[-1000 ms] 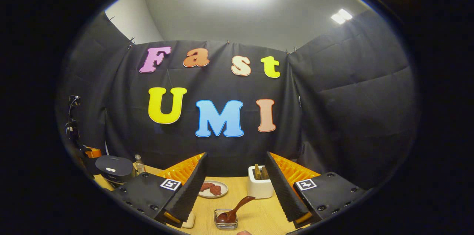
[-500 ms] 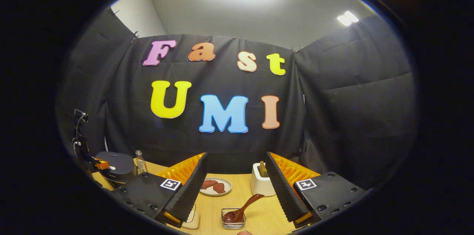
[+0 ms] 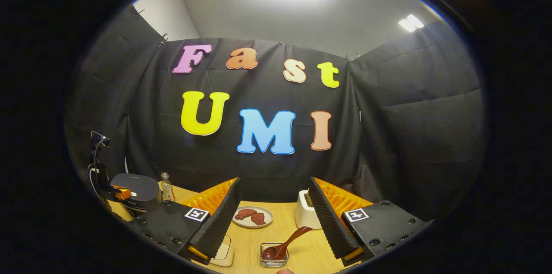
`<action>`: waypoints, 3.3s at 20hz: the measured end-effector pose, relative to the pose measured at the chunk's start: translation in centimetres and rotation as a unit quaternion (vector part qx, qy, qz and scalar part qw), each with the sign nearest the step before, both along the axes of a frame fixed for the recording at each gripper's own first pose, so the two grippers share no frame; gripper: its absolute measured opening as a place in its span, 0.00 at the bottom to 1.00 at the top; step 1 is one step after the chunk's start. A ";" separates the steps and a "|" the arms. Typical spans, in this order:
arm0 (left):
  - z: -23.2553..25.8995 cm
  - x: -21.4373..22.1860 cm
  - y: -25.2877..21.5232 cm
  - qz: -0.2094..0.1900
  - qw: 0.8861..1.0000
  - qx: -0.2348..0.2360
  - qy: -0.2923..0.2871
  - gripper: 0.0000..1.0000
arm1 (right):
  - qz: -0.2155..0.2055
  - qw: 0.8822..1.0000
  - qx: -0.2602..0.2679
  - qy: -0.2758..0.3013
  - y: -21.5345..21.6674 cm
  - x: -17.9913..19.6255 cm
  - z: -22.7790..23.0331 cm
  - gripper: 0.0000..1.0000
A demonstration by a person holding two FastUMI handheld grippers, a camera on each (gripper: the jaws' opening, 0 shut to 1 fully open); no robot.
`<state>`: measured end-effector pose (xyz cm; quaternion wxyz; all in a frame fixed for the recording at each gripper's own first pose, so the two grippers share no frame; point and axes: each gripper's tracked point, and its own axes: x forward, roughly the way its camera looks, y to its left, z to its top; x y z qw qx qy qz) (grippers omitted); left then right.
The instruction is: Close the left gripper, press the button to open the rice cooker; take a wooden spoon from the chopstick holder with the right hand, scoop a spoonful of rice and pour it into the rice cooker, then put the wooden spoon back into the chopstick holder.
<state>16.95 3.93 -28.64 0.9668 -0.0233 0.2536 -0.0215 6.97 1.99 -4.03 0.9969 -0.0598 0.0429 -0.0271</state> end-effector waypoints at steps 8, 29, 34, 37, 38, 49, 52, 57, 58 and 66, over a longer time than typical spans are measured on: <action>11.8 2.7 1.8 0.025 0.991 0.027 -0.125 0.02 | 0.006 1.000 0.007 -0.013 -0.5 -0.4 1.0 0.98; 31.5 -11.1 2.3 0.065 0.958 0.033 -0.278 0.92 | -0.001 0.994 0.068 0.090 -6.9 5.6 -10.2 0.98; 30.6 -14.6 4.4 0.089 0.961 0.049 -0.258 0.92 | -0.021 0.986 0.070 0.148 -8.4 7.6 -16.4 0.96; 30.4 -15.6 5.1 0.095 0.963 0.057 -0.248 0.94 | -0.042 0.981 0.076 0.175 -9.8 8.3 -19.6 0.98; 30.5 -15.8 5.5 0.098 0.962 0.062 -0.247 0.94 | -0.048 0.978 0.083 0.185 -10.1 8.4 -20.7 0.98; 29.0 -15.8 7.1 0.110 0.967 0.070 -0.221 0.94 | -0.057 0.923 0.222 0.310 -7.4 7.7 -29.7 0.86; 28.7 -15.5 7.6 0.112 0.967 0.066 -0.220 0.93 | -0.068 0.915 0.236 0.320 -7.4 7.2 -30.3 0.36; 28.5 -14.9 8.3 0.111 0.968 0.059 -0.219 0.93 | -0.068 0.912 0.252 0.315 -6.8 6.9 -29.7 0.10; 28.5 -14.8 8.4 0.111 0.968 0.056 -0.220 0.93 | -0.065 0.919 0.239 0.308 -6.6 6.9 -28.9 0.10; 27.3 -12.7 8.2 0.094 0.970 0.034 -0.222 0.94 | -0.011 0.969 0.095 0.227 -3.5 7.2 -19.9 0.10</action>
